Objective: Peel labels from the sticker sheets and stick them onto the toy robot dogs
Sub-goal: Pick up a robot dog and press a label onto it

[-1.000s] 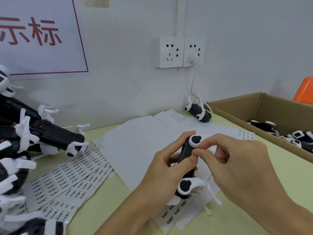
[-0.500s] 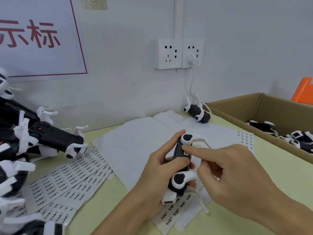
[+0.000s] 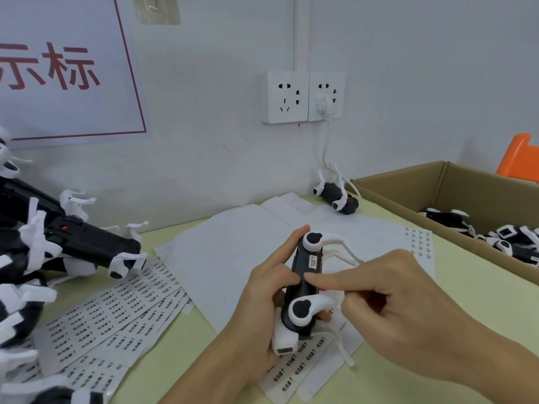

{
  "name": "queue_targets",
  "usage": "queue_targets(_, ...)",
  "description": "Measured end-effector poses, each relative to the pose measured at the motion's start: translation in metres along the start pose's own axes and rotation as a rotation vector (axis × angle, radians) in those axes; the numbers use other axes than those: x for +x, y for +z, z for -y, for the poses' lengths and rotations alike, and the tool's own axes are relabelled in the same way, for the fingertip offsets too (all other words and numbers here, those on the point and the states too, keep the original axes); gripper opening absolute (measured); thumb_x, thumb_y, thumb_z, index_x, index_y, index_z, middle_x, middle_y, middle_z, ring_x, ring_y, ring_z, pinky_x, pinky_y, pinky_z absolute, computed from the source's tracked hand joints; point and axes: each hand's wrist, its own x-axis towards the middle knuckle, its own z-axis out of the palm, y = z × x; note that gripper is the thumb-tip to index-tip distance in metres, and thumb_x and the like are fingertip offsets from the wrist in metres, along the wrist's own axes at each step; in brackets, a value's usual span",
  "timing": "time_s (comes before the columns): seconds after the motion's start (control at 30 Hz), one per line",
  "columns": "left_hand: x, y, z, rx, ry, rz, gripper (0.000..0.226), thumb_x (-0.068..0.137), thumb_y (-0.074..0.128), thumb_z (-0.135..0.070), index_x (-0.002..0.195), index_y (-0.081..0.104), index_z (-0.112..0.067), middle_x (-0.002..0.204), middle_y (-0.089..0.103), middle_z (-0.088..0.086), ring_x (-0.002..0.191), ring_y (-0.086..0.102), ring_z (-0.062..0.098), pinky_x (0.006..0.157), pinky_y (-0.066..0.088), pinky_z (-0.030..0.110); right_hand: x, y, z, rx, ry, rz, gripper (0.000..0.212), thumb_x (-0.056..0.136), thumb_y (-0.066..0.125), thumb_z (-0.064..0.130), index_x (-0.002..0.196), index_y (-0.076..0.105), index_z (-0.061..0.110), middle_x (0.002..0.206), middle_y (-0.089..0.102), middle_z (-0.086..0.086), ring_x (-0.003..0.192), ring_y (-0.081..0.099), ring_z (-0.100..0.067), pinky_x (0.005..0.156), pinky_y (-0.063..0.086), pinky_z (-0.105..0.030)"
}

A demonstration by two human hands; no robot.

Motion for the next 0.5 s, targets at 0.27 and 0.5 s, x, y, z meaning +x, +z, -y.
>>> queue_targets(0.27, -0.0024, 0.002, -0.0038, -0.026, 0.006, -0.006, 0.058, 0.068, 0.049, -0.018, 0.116, 0.074, -0.04, 0.089, 0.066, 0.019, 0.071, 0.062, 0.028, 0.062, 0.056, 0.035, -0.0013, 0.0077, -0.0043, -0.196, 0.118, -0.042, 0.054, 0.079, 0.045, 0.02, 0.124, 0.07, 0.038, 0.05, 0.038, 0.001, 0.046, 0.036, -0.013, 0.045, 0.021, -0.021)
queue_targets(0.5, -0.0017, 0.0012, -0.0025, 0.013, -0.028, -0.019, 0.057, 0.07, 0.051, -0.019, 0.117, 0.072, -0.043, 0.088, 0.066, 0.019, 0.072, 0.061, 0.029, 0.062, 0.056, 0.035, -0.0011, 0.0039, -0.0034, -0.169, 0.073, 0.002, 0.05, 0.076, 0.05, 0.014, 0.118, 0.075, 0.027, 0.049, 0.029, 0.004, 0.045, 0.03, -0.012, 0.044, 0.02, -0.019)
